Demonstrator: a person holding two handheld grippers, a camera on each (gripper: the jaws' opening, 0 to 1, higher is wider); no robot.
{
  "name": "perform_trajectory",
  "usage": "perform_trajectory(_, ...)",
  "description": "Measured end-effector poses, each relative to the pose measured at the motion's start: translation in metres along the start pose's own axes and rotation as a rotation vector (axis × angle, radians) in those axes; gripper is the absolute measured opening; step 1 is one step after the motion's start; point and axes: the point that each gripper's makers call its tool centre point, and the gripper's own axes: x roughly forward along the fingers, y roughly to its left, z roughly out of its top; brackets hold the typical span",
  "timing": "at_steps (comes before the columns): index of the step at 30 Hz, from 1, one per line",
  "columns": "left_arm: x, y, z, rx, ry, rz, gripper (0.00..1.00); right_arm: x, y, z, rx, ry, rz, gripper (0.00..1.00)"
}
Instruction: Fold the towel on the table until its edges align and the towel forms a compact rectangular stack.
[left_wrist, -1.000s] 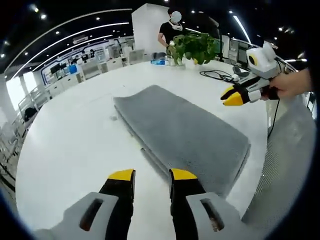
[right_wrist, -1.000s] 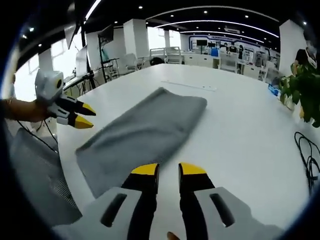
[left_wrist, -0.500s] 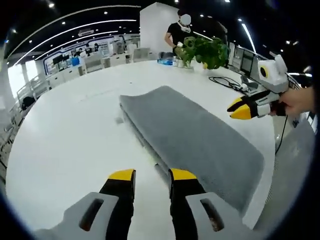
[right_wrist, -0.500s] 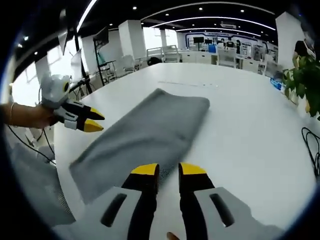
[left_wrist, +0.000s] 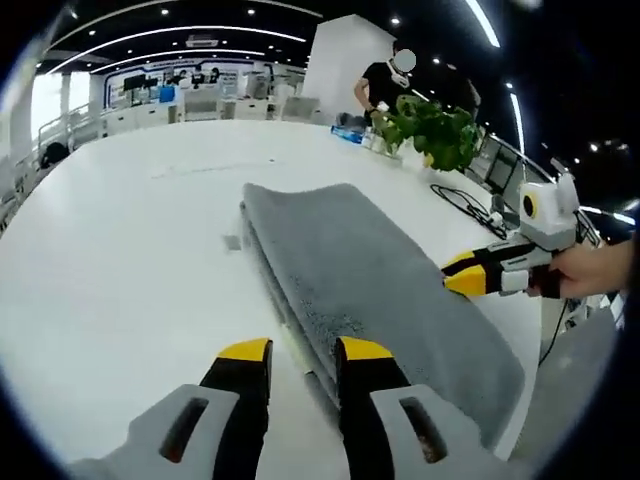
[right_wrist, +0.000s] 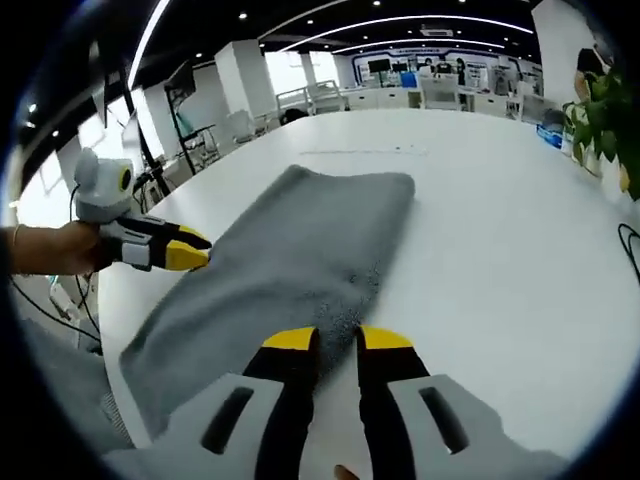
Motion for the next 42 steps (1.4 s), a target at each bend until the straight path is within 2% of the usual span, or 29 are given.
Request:
perform_trajectory(5,0.006,0.001,-0.004,-0.009,0.007,0.007,0.21,0.003,0.000,-0.002,0.022,0.001,0.004,0.13)
perform_trajectory(7,0.006,0.001,-0.003,0.062,0.009,0.028,0.17,0.004,0.002,-0.002,0.015,-0.004,0.016,0.09)
perform_trajectory(8,0.008,-0.005,-0.003,0.106,0.011,0.009,0.14,0.004,0.003,-0.002,0.016,-0.006,0.018,0.08)
perform_trajectory(10,0.008,-0.007,-0.003,0.137,0.009,0.017,0.11,0.005,0.002,-0.002,0.006,-0.006,0.015,0.06)
perform_trajectory(18,0.009,-0.004,-0.005,0.114,0.026,-0.010,0.04,0.005,0.002,-0.004,-0.009,-0.008,-0.007,0.01)
perform_trajectory(21,0.009,-0.005,-0.005,0.205,0.029,-0.015,0.03,0.003,0.001,-0.004,-0.008,-0.016,-0.012,0.00)
perform_trajectory(23,0.008,-0.005,-0.005,0.179,0.029,-0.010,0.03,0.003,0.001,-0.004,-0.003,-0.020,-0.013,0.00)
perform_trajectory(26,0.008,-0.004,-0.005,0.136,0.022,0.000,0.03,0.004,0.001,-0.004,0.000,-0.020,-0.018,0.01)
perform_trajectory(29,0.008,-0.007,-0.004,0.192,0.026,0.009,0.04,0.004,0.002,-0.003,-0.004,-0.015,-0.032,0.01)
perform_trajectory(31,0.008,-0.007,-0.004,0.191,0.021,0.011,0.05,0.003,0.003,-0.002,-0.003,-0.009,-0.039,0.01)
perform_trajectory(33,0.007,-0.006,-0.003,0.141,0.021,0.020,0.07,0.003,0.004,-0.001,-0.055,0.012,-0.029,0.02)
perform_trajectory(39,0.000,-0.008,0.001,0.120,0.004,0.034,0.15,-0.004,0.005,0.007,-0.023,-0.012,0.010,0.08)
perform_trajectory(42,-0.006,-0.015,0.005,0.127,0.005,0.015,0.21,-0.011,0.010,0.013,-0.057,-0.028,0.035,0.10)
